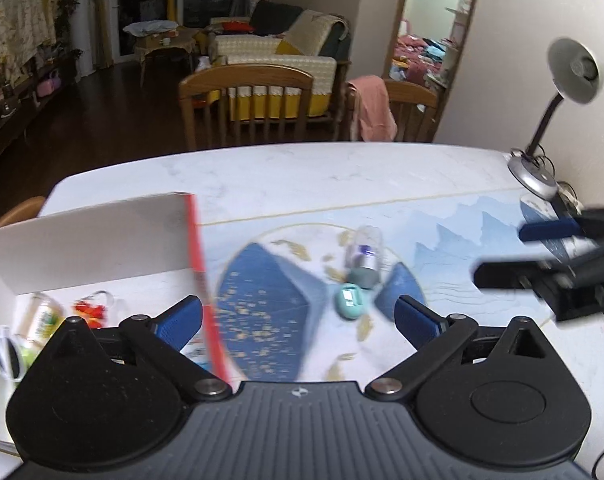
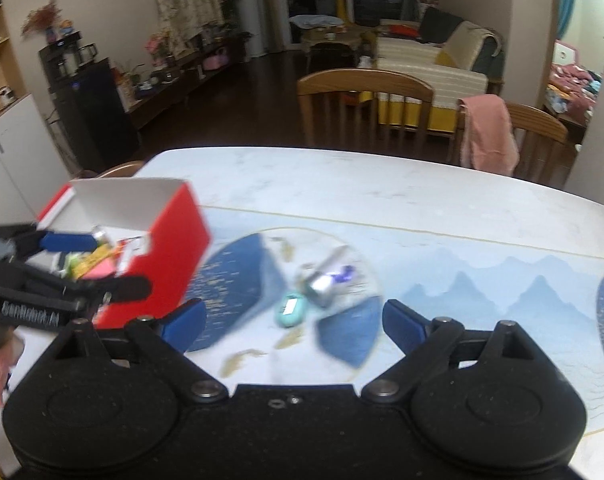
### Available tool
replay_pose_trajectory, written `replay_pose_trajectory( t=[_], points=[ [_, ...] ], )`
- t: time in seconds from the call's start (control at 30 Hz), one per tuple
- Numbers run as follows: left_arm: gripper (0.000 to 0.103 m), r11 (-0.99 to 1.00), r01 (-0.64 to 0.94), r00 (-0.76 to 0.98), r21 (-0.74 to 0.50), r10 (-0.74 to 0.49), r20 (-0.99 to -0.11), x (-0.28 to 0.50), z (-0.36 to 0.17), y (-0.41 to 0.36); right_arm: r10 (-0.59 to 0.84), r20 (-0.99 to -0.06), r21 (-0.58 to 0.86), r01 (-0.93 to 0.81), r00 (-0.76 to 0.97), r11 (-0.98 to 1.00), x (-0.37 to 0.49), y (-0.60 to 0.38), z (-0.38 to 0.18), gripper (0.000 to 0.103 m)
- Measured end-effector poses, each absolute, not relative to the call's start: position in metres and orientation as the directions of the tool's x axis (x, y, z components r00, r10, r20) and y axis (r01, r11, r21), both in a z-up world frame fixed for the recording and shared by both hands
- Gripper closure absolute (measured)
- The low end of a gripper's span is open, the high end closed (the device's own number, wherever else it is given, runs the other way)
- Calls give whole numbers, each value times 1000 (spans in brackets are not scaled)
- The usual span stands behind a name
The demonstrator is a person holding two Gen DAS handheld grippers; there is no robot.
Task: Organize rigid objects
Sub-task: 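Withdraw both tools from the box toward the clear tube and teal sharpener, then grasp the clear tube of blue beads with the right tool while the left tool grasps the teal sharpener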
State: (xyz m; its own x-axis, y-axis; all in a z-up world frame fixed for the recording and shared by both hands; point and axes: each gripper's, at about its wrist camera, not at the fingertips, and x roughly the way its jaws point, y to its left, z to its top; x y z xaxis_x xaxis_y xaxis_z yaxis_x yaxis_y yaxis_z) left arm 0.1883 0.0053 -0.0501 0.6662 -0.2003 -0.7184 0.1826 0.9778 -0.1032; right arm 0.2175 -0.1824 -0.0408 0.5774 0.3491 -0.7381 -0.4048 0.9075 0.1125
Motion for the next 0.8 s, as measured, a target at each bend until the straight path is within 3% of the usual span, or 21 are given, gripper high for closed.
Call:
replay_pose_trajectory(
  t=[0.13, 0.57, 0.8],
  points=[
    [0, 977, 194, 664, -92, -200, -721, 192, -62, -23, 323, -741, 101, -378, 589, 921, 236, -201, -51, 14],
    [0, 989, 146, 692, 8, -97, -715, 212, -117, -83, 299, -784, 123, -336, 544, 934, 303, -207, -94, 8],
    [0, 995, 102, 671, -8, -74, -737, 235, -137, -83, 282, -818, 117, -335, 501, 935, 332, -190, -123, 9]
  ],
)
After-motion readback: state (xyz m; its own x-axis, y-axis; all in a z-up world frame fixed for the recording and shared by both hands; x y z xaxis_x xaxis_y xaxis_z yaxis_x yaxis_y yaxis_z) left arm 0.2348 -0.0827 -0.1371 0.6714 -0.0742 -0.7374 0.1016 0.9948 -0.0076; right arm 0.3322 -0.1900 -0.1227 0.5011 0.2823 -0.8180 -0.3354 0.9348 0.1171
